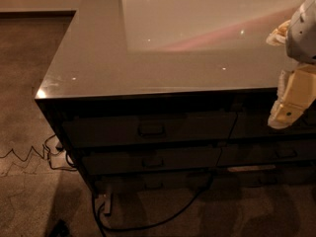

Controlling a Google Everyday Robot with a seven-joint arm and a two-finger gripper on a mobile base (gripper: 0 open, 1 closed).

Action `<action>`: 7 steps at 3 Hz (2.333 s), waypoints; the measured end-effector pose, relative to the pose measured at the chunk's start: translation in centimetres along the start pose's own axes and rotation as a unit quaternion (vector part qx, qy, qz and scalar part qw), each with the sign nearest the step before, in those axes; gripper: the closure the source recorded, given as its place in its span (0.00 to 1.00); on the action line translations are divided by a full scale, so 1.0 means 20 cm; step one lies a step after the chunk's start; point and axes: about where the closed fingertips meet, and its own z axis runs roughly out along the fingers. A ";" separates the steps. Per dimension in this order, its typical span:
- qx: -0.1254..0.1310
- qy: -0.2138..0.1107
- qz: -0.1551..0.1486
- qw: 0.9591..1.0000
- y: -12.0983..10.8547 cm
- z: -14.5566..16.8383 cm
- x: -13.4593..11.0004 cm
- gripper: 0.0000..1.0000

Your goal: Open top drawer

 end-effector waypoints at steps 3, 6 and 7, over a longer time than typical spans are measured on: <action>-0.021 -0.034 -0.007 0.999 -0.02 0.21 -0.10 0.00; -0.105 -0.003 -0.036 0.994 0.01 0.95 -0.25 0.00; -0.115 0.028 -0.022 0.993 0.00 1.06 -0.18 0.00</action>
Offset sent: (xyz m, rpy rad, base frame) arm 0.0133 -0.0035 -0.0157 0.0422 0.0080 -0.0419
